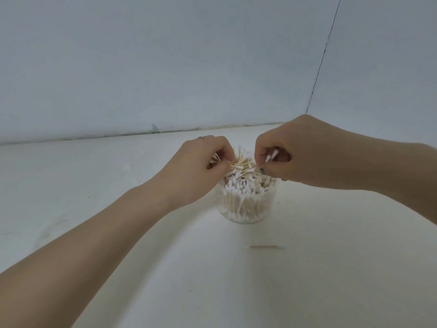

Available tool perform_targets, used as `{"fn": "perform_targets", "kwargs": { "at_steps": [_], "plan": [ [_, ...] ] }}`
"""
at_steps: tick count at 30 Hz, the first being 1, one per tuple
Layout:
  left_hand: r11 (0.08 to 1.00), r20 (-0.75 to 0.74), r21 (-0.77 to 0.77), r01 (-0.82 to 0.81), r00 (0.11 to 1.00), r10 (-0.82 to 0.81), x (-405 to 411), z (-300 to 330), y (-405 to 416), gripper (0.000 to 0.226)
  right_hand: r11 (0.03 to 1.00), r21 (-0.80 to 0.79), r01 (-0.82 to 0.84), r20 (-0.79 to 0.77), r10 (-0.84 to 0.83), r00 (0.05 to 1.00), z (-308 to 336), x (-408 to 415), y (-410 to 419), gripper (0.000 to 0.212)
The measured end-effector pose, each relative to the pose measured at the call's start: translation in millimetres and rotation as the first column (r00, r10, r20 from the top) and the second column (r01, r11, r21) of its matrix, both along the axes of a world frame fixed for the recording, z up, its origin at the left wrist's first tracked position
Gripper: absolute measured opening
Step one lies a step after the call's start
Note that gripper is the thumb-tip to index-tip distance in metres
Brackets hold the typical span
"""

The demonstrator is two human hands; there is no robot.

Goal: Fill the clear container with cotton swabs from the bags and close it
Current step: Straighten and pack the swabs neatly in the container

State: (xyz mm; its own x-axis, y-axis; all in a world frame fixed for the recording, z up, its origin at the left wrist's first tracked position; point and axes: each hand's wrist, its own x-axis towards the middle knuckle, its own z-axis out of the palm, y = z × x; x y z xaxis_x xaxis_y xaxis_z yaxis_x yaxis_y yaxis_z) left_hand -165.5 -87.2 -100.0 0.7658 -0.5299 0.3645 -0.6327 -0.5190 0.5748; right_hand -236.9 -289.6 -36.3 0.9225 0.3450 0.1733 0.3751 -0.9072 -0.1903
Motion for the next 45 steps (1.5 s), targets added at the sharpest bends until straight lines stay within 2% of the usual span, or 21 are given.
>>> {"fn": "perform_targets", "kwargs": {
  "at_steps": [6,10,12,16,19,21,24,27,32,35,40,45],
  "plan": [
    [0.999,0.014,-0.039,0.014,1.0,-0.014,-3,1,-5,0.014,1.0,-0.026,0.014,-0.232,-0.019,0.972,1,8,11,0.012],
    [0.992,-0.03,-0.129,-0.007,1.0,0.003,-3,1,-7,0.012,0.995,0.058,0.083,-0.348,-0.058,0.936,-3,16,11,0.016],
    [0.986,-0.039,-0.164,-0.026,0.999,0.02,-3,1,-6,0.012,0.992,0.08,0.102,-0.283,-0.075,0.956,-12,13,11,0.026],
    [0.979,-0.043,-0.196,-0.057,0.998,0.049,-1,2,-5,0.015,0.991,0.123,0.057,0.048,-0.063,0.997,-52,-1,15,0.034],
    [0.973,-0.053,-0.22,-0.066,0.997,0.056,0,5,-5,0.017,0.993,0.105,0.061,0.26,-0.086,0.962,-80,-5,14,0.035],
    [0.967,-0.06,-0.245,-0.067,0.997,0.054,1,8,-3,0.018,0.993,0.047,0.11,0.343,-0.12,0.932,-94,-9,12,0.036],
    [0.956,-0.04,-0.284,-0.074,0.997,0.066,1,14,0,0.018,0.988,-0.016,0.152,0.375,-0.135,0.917,-105,-18,11,0.041],
    [0.947,-0.021,-0.312,-0.077,0.997,0.074,0,19,3,0.018,0.986,0.027,0.164,0.387,-0.162,0.908,-103,-22,9,0.05],
    [0.968,0.07,-0.249,-0.042,0.996,0.062,-4,19,4,0.01,1.0,0.012,0.004,0.372,-0.009,0.928,-114,-23,6,0.047],
    [0.973,0.079,-0.233,0.006,0.997,0.013,-7,19,8,0.009,0.997,0.071,-0.036,0.338,0.009,0.941,-118,-21,-1,0.044],
    [0.991,0.079,-0.045,0.124,0.99,-0.121,-7,22,10,0.011,0.986,0.148,-0.076,0.373,0.015,0.928,-115,-18,-5,0.033],
    [0.984,0.102,0.09,0.155,0.981,-0.163,-2,29,8,0.008,0.981,0.172,-0.088,0.405,0.011,0.914,-113,-19,-14,0.025]
  ]
}}
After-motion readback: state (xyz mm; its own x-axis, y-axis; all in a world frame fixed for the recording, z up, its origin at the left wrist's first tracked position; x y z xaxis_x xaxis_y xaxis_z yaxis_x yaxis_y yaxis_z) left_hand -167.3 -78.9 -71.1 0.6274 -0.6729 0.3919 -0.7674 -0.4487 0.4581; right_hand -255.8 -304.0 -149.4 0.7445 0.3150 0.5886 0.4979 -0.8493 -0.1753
